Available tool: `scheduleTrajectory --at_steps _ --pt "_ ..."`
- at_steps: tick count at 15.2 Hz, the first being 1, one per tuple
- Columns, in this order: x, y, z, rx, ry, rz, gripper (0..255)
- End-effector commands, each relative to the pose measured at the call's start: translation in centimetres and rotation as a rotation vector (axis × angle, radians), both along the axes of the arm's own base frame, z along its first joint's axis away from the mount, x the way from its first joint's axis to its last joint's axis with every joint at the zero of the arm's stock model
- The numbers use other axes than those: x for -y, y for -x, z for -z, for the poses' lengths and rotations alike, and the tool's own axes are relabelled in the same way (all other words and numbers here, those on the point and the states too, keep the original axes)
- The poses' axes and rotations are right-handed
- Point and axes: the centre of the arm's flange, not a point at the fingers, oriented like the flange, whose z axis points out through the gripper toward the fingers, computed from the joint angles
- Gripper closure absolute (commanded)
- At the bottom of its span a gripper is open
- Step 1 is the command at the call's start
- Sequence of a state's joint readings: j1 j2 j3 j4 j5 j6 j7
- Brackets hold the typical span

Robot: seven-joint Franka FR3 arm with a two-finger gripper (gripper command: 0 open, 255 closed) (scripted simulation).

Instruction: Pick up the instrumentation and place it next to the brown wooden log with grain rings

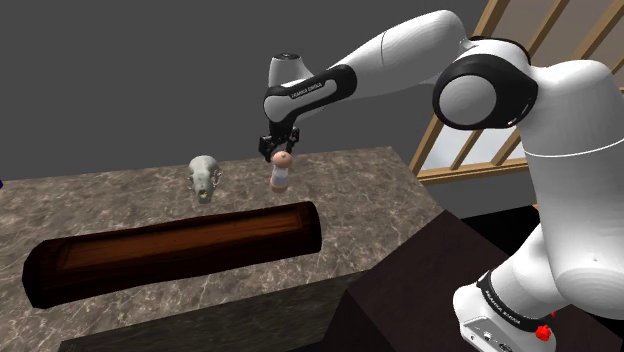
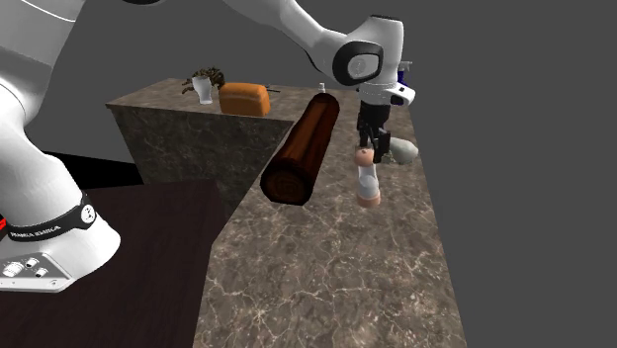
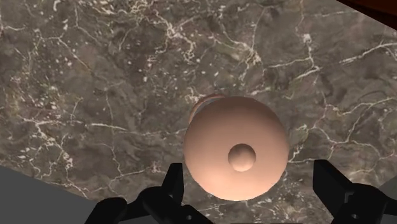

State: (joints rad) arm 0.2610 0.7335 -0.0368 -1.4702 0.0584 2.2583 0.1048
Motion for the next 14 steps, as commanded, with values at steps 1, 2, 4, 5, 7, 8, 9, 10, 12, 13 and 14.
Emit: scheduleTrajectory --at_steps 1,2,4,5,7,8,9,10,12,13,14 --pt "0.0 0.0 0.0 0.000 0.000 0.000 0" --pt "0.0 0.0 0.0 0.000 0.000 0.000 0" --pt "0.1 0.1 -2.6 0.000 0.000 0.000 0" --pt "0.1 0.2 -4.0 0.000 0.000 0.000 0" --pt "0.2 0.2 -5.0 0.000 0.000 0.000 0" --pt "0.2 0.2 -5.0 0.000 0.000 0.000 0" --pt "0.2 0.2 -5.0 0.000 0.000 0.000 0" --pt "0.2 0.2 -5.0 0.000 0.000 0.000 0" --pt "0.2 0.2 -5.0 0.000 0.000 0.000 0" --pt "0.2 0.2 -5.0 0.000 0.000 0.000 0" --pt "0.2 0.2 -5.0 0.000 0.000 0.000 0"
